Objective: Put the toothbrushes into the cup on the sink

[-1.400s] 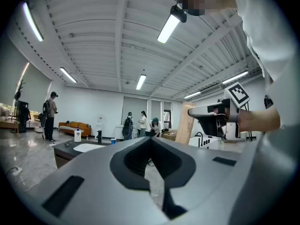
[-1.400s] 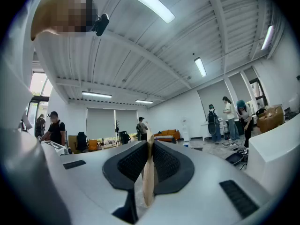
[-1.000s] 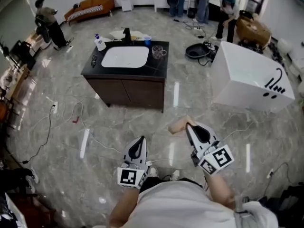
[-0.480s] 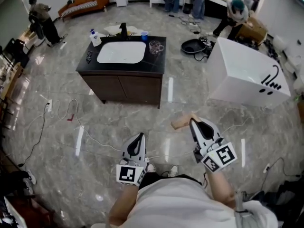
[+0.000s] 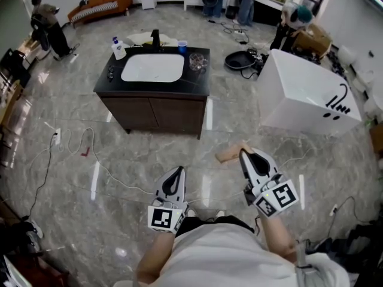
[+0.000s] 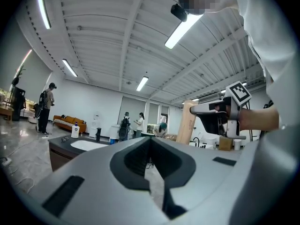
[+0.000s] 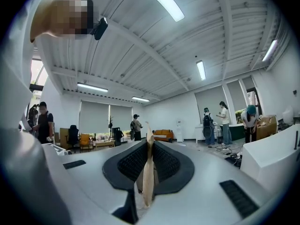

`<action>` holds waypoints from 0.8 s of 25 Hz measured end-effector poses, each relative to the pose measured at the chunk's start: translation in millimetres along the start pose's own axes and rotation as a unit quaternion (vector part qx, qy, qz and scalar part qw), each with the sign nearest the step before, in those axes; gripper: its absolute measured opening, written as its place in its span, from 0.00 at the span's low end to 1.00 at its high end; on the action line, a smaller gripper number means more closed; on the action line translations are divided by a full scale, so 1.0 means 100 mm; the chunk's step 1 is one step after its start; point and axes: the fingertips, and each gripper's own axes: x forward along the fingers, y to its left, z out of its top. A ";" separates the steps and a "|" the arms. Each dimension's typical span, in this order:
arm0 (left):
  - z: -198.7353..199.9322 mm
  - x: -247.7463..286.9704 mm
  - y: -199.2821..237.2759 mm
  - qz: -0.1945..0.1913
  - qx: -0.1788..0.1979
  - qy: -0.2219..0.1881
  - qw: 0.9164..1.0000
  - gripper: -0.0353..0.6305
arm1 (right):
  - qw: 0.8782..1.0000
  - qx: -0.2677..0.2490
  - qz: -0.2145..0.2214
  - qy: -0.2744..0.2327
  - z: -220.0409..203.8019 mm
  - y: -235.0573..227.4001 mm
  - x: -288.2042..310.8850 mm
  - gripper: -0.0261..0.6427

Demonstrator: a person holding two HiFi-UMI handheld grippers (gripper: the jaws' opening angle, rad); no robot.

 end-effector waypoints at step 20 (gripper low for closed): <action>-0.02 -0.13 0.37 -0.017 -0.024 -0.004 1.000 0.06 | 1.000 -0.010 -0.016 0.009 -0.01 0.33 0.26 0.13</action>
